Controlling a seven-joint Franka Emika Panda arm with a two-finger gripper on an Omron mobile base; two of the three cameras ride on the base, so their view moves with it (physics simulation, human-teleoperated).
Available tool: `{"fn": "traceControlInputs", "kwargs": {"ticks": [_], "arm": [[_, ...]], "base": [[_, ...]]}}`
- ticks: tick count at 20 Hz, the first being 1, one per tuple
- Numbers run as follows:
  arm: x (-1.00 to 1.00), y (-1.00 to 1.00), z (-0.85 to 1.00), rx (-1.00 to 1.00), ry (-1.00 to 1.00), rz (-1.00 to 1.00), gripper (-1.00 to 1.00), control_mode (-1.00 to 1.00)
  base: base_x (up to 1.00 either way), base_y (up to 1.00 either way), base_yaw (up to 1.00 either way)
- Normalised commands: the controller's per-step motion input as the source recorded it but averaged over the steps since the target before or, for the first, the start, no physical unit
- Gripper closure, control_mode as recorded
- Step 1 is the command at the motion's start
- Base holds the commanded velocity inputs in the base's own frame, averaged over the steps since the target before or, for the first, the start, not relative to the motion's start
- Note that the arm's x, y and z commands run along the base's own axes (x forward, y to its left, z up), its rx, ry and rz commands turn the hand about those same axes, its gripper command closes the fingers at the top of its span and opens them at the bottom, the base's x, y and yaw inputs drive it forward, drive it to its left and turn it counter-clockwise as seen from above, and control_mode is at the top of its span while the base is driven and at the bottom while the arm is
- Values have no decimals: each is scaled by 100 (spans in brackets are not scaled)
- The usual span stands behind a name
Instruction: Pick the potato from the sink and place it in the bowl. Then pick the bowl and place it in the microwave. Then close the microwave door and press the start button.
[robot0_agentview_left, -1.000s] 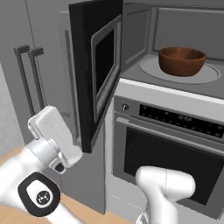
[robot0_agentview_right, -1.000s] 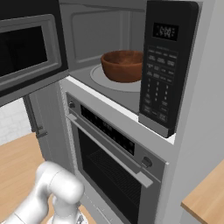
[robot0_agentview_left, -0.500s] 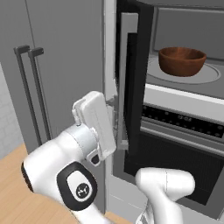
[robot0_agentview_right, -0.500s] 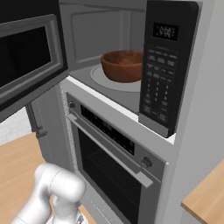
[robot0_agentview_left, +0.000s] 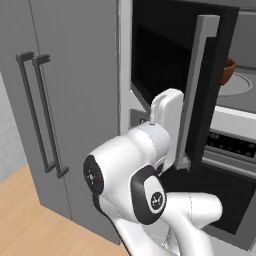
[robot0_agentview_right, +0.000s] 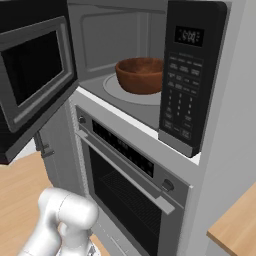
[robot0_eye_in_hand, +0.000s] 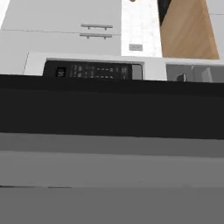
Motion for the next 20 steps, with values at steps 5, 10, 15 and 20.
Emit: {"fn": "traceControlInputs", "kwargs": {"ticks": [5, 10, 15, 20], "arm": [[0, -95, 14, 25, -16, 0, -100, -100], [15, -88, 5, 23, -13, 0, -100, -100], [49, -69, 0, 19, -11, 0, -100, -100], [44, -40, 0, 16, -27, 0, -100, -100]], "base": [[0, 0, 0], [0, 0, 0], [0, 0, 0], [0, 0, 0]]}}
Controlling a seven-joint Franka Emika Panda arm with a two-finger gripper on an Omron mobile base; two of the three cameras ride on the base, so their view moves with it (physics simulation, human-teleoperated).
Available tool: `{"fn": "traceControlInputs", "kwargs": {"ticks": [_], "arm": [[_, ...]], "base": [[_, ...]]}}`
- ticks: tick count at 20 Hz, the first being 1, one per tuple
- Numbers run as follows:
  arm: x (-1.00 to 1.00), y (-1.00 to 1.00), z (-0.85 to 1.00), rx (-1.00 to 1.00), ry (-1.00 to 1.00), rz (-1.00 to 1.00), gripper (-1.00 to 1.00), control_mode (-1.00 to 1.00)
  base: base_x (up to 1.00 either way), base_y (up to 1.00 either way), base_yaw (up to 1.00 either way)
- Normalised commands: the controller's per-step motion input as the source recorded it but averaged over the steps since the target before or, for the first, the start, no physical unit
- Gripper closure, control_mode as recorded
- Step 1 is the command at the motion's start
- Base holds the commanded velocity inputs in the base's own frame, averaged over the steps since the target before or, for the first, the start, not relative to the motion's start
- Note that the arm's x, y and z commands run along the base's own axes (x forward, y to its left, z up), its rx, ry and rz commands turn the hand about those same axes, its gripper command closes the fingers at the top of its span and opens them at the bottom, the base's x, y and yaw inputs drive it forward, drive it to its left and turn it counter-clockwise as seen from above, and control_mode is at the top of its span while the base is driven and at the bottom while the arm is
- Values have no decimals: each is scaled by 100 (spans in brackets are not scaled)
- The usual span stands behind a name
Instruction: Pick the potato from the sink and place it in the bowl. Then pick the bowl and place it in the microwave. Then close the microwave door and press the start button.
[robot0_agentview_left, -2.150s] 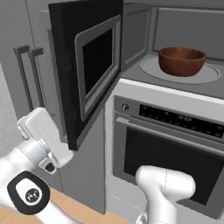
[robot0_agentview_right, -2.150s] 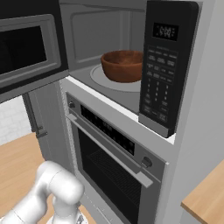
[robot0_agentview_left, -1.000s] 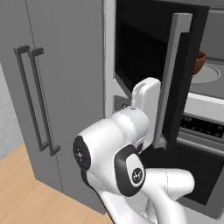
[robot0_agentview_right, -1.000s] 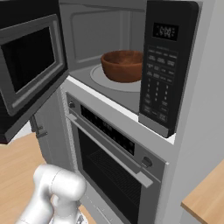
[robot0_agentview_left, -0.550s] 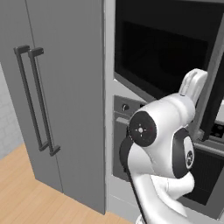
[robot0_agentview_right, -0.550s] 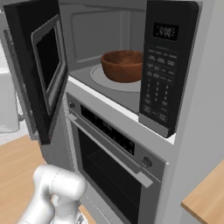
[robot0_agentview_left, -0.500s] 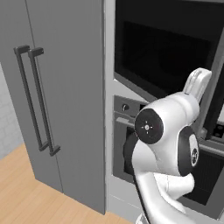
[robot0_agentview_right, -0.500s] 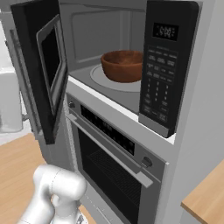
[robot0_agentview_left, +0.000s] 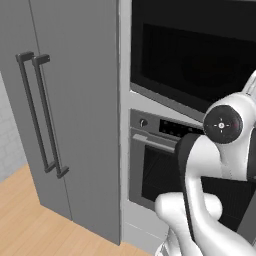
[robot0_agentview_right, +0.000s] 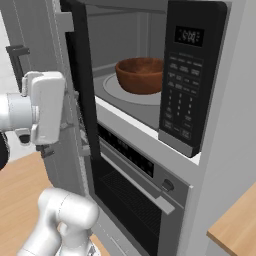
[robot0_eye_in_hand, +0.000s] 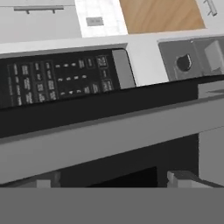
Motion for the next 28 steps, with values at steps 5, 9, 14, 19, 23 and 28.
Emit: {"fn": "traceControlInputs", "kwargs": {"ticks": [5, 9, 14, 19, 23, 28], "arm": [[54, -1, 0, 8, -18, 0, -100, -100], [75, 0, 0, 0, 0, 0, -100, -100], [72, 0, 0, -2, 3, 0, -100, -100], [53, -16, -3, -14, 0, 4, -100, -100], [51, -21, -7, -21, 3, 6, -100, -100], [43, -35, -9, -23, 17, 1, -100, -100]], "base": [[0, 0, 0], [0, 0, 0], [0, 0, 0], [0, 0, 0], [0, 0, 0], [0, 0, 0]]}}
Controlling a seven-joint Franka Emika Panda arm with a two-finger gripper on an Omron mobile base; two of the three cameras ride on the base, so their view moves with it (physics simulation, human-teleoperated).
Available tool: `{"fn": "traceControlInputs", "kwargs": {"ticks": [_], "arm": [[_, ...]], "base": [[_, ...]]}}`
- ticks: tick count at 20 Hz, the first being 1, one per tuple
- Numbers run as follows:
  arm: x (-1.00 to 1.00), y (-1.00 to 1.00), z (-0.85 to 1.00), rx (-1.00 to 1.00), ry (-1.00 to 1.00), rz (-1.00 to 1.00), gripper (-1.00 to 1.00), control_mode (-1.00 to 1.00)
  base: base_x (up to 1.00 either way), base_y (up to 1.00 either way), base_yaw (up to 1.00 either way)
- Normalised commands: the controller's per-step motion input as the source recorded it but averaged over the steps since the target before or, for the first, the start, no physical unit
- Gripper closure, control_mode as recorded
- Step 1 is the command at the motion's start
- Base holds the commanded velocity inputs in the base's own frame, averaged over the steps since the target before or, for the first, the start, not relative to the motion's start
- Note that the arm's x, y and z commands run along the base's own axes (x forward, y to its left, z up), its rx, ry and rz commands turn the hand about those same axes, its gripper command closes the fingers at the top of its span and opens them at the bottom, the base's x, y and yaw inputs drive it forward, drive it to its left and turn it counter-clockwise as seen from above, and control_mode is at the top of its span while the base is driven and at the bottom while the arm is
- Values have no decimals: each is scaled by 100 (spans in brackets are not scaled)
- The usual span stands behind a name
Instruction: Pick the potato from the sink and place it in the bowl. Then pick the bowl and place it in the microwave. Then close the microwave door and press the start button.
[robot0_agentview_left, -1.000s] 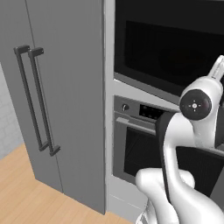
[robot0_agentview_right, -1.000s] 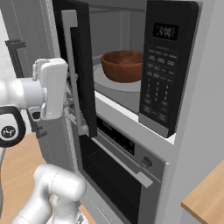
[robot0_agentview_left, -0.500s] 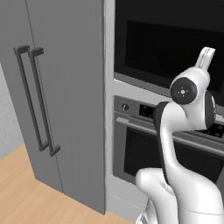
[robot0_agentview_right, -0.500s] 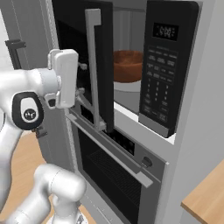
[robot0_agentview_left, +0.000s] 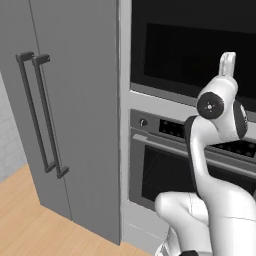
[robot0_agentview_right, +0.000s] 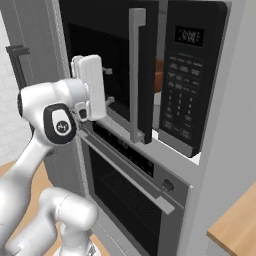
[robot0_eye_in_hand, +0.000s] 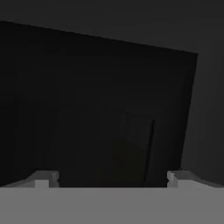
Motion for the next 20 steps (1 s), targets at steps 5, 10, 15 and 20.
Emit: {"fn": "traceControlInputs", "kwargs": {"ticks": [5, 10, 15, 20], "arm": [[53, -30, -4, -22, 19, 0, -100, -100], [73, -10, -4, -10, 3, 0, -100, -100], [32, 5, -19, -11, 0, 0, -100, -100], [-57, 27, 15, -10, 4, 0, -100, -100]], "base": [[0, 0, 0], [0, 0, 0], [0, 0, 0], [0, 0, 0]]}}
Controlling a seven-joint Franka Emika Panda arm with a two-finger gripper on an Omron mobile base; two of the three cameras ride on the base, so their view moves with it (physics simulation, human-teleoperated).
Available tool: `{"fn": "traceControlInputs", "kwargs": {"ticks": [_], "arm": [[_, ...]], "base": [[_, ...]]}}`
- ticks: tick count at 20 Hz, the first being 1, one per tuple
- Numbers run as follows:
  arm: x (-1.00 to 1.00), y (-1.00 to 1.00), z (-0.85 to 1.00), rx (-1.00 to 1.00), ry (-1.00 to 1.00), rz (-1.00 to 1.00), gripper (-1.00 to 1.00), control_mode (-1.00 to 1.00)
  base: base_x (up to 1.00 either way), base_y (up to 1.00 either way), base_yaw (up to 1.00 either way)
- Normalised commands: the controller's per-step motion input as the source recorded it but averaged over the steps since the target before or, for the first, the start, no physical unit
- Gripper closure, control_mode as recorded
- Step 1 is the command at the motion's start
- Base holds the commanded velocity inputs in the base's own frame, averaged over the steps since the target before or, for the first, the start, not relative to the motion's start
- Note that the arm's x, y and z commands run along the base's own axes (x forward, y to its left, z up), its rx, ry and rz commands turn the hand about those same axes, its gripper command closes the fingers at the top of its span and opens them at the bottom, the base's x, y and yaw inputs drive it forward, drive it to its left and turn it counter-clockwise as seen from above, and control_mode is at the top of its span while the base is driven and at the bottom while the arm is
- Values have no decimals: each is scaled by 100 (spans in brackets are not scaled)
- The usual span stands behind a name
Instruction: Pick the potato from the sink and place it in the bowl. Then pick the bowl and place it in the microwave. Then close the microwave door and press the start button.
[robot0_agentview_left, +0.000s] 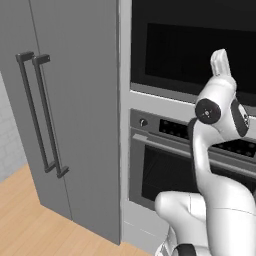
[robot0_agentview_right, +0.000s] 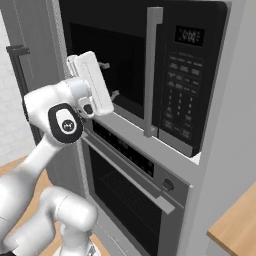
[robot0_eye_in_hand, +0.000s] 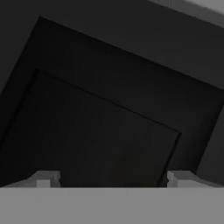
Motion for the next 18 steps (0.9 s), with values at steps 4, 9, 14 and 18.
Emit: {"fn": "traceControlInputs", "kwargs": {"ticks": [4, 9, 14, 18], "arm": [[-73, 27, 31, -26, 29, 0, -100, -100], [-67, 0, 35, -43, 48, 4, -100, -100], [-61, 10, 20, -49, 65, 3, -100, -100], [-81, 12, 0, -33, 34, 0, -100, -100]], "base": [[0, 0, 0], [0, 0, 0], [0, 0, 0], [0, 0, 0]]}}
